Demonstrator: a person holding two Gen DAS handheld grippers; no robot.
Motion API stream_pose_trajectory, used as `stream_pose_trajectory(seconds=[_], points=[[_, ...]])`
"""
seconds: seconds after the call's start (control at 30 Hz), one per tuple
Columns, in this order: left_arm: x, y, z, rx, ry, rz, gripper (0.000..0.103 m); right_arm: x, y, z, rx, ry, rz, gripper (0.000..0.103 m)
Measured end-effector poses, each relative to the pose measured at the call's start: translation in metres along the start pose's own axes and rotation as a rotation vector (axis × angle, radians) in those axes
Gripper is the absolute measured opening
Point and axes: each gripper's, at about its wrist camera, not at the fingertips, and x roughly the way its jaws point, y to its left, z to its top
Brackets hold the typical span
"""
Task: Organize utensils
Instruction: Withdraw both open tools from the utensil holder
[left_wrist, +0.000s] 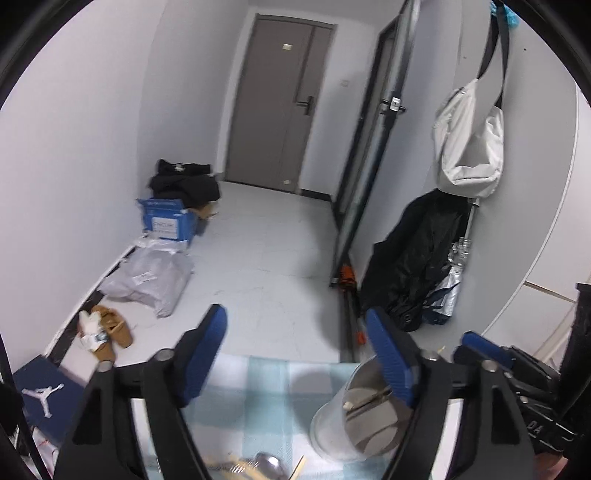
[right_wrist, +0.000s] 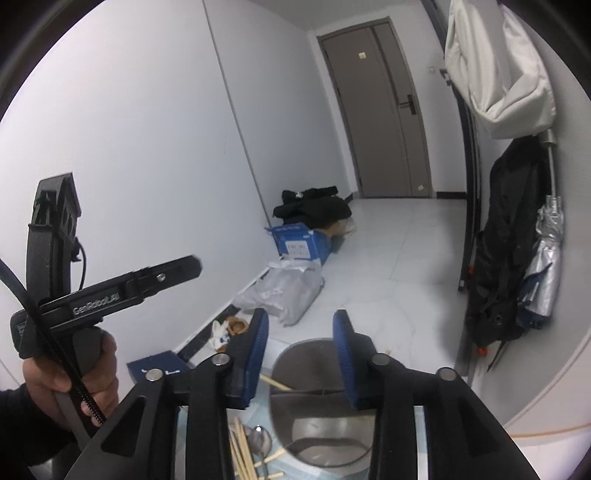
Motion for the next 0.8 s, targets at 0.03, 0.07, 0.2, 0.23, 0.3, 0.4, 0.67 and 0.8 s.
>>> stream_pose_trajectory(seconds=[0.03,0.07,0.2,0.23,0.3,0.4,0.67,0.8], points=[[-0.003,0.001,-0.002,-0.010,-0.003,0.010,0.086,-0.003,0.004,-0.001,0.000,-0.006,-0.003,0.041],[-0.007,0.003,-0.005,-0.018,-0.005,0.015,0.087,-0.006,0.008,-0.003,0.000,-0.014,-0.007,0.042],[-0.019,0.009,-0.017,-0.057,0.009,0.055,0.089,-0.023,0.026,-0.013,-0.007,-0.039,-0.021,0.050],[-0.023,0.012,-0.020,-0.064,0.006,0.066,0.090,-0.026,0.030,-0.015,-0.007,-0.046,-0.021,0.056],[-0.030,0.013,-0.024,-0.071,0.006,0.088,0.092,-0.033,0.036,-0.020,-0.006,-0.060,-0.032,0.066],[-0.042,0.015,-0.033,-0.065,-0.024,0.128,0.100,-0.043,0.047,-0.029,-0.005,-0.078,-0.053,0.069],[-0.055,0.023,-0.060,-0.040,-0.052,0.188,0.102,-0.047,0.067,-0.058,0.001,-0.077,-0.065,0.074],[-0.057,0.029,-0.074,-0.031,-0.049,0.206,0.102,-0.045,0.073,-0.075,0.011,-0.061,-0.070,0.075]])
